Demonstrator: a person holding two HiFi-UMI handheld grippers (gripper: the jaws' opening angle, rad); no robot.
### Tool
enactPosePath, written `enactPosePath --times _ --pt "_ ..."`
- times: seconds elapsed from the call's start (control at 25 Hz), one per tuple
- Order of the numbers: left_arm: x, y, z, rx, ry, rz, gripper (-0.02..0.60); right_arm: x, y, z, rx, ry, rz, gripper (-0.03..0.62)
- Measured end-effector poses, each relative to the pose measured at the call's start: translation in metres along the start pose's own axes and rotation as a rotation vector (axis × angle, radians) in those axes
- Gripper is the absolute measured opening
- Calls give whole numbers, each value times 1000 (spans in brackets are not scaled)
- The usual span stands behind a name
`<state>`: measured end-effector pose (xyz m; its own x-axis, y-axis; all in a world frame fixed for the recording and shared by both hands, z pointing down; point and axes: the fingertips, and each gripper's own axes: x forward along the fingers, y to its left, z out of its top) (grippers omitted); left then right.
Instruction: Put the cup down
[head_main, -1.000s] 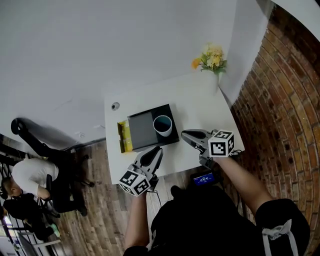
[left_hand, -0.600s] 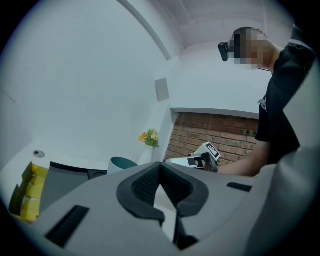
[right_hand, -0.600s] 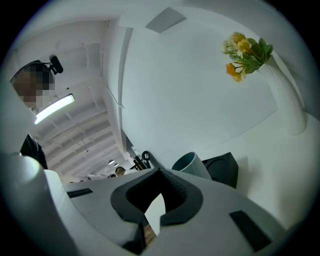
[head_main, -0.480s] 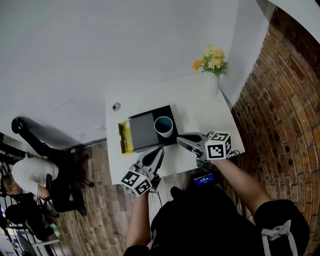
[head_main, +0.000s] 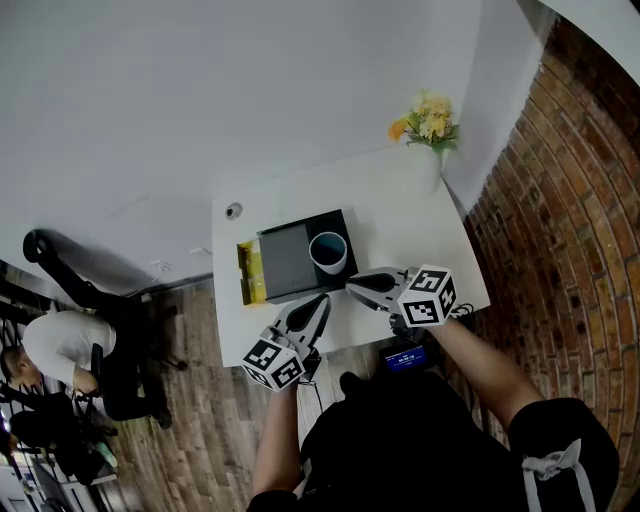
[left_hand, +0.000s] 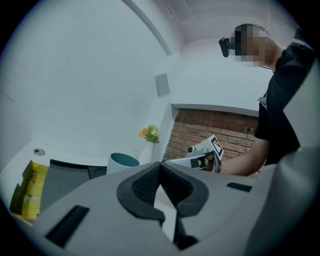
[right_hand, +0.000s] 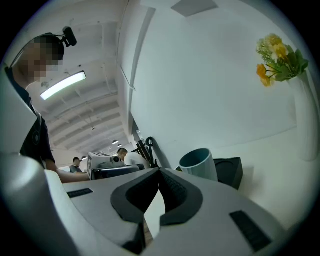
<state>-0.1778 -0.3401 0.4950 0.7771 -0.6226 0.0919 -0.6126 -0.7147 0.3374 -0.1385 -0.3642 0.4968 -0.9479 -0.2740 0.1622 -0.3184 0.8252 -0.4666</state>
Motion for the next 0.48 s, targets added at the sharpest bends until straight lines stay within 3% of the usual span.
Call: enactPosePath --times 0.48 --pt "-2 0 -5 -6 26 9 7 -2 -9 -6 1 11 -45 12"
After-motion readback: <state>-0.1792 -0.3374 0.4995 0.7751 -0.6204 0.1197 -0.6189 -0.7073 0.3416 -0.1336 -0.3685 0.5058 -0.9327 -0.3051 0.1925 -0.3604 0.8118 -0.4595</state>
